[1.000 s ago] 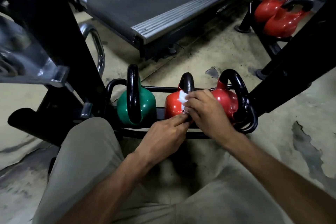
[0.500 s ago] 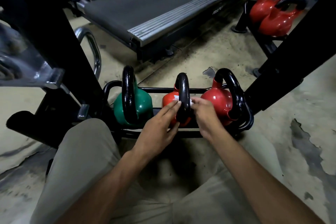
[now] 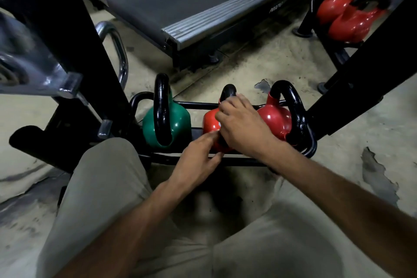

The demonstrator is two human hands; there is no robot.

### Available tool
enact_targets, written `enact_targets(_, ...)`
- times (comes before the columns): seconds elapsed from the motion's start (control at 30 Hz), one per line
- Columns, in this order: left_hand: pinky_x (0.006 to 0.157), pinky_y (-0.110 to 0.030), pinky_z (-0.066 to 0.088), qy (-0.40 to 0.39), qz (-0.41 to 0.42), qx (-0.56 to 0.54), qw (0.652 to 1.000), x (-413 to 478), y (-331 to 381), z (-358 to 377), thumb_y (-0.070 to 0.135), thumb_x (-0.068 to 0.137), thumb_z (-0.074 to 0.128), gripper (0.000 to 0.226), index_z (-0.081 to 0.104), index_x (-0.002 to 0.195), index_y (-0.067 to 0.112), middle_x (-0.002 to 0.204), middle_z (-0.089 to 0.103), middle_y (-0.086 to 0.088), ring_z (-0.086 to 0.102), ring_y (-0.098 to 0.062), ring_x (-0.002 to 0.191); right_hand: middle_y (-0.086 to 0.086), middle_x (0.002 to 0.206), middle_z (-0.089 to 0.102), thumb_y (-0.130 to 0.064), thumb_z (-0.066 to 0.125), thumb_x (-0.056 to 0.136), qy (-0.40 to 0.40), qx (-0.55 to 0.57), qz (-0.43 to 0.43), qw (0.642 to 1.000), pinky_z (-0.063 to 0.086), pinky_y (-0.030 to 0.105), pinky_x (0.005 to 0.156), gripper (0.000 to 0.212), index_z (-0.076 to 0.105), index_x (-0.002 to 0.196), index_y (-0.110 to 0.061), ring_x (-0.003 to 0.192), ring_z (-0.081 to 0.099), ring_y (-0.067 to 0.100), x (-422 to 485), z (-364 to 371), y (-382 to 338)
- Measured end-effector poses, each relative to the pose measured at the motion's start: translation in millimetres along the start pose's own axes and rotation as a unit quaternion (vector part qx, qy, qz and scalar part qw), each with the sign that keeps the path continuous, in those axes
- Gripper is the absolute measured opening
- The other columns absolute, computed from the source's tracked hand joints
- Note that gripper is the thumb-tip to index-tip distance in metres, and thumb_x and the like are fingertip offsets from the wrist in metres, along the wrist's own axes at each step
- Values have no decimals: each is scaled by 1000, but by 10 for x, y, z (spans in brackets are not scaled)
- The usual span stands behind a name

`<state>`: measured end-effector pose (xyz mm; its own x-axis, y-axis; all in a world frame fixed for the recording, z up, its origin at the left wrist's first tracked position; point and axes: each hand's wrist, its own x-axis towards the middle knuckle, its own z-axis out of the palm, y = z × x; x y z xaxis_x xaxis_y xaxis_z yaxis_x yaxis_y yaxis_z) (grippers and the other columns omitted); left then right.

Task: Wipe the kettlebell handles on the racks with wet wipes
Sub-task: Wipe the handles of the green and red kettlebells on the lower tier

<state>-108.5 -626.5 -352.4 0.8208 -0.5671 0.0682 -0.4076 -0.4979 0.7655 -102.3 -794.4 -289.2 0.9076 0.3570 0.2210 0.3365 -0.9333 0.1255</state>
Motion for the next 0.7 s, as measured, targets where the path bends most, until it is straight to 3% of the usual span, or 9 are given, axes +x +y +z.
enact_targets(0.1,114,-38,45,-29,-28,50,998,25,-94,-7,23,92,70,50,60,141,24,152,54,5,52,-15,138,9,113,68,-27,40,101,-220,-106,-51,968,12,58,125,37,71,113,-10,125,51,31,213,-135,-147)
enact_targets(0.2,104,-43,52,-64,-50,64,995,16,-153,7,27,88,68,47,61,134,20,146,56,3,59,-25,130,10,113,70,-23,38,103,-264,-176,-91,944,8,61,125,34,69,112,-13,124,54,33,208,-154,-274)
enact_targets(0.33,106,-44,50,-58,-38,94,993,24,-153,62,24,90,70,56,53,143,17,153,50,1,57,-26,132,8,92,67,-14,46,91,-136,-135,-149,970,23,61,121,26,70,100,-9,107,58,34,-18,-85,-167)
enact_targets(0.43,113,-44,45,-50,-35,104,993,45,-170,70,25,92,70,60,50,148,23,163,39,6,51,-22,140,8,98,63,-14,39,92,-57,-106,-169,978,39,52,109,31,67,102,-10,104,57,33,-231,-4,-119)
enact_targets(0.5,116,-43,42,-57,-36,100,993,55,-181,51,27,94,69,65,44,154,28,165,36,9,45,-19,145,9,104,61,-9,44,95,-2,-76,-150,986,43,45,98,24,66,103,-9,102,57,32,-361,68,-98)
enact_targets(0.6,118,-44,40,-62,-36,95,993,72,-192,31,30,95,67,70,37,159,31,165,35,12,39,-14,149,11,105,62,-2,59,97,105,43,-44,993,47,36,81,10,68,100,-5,92,57,28,-513,179,-62)
enact_targets(0.7,119,-44,40,-54,-28,85,994,85,-221,27,30,95,67,71,38,159,29,164,38,9,39,-13,149,6,101,61,-7,69,97,194,214,134,948,51,27,72,2,69,97,-5,88,61,18,-594,228,-91)
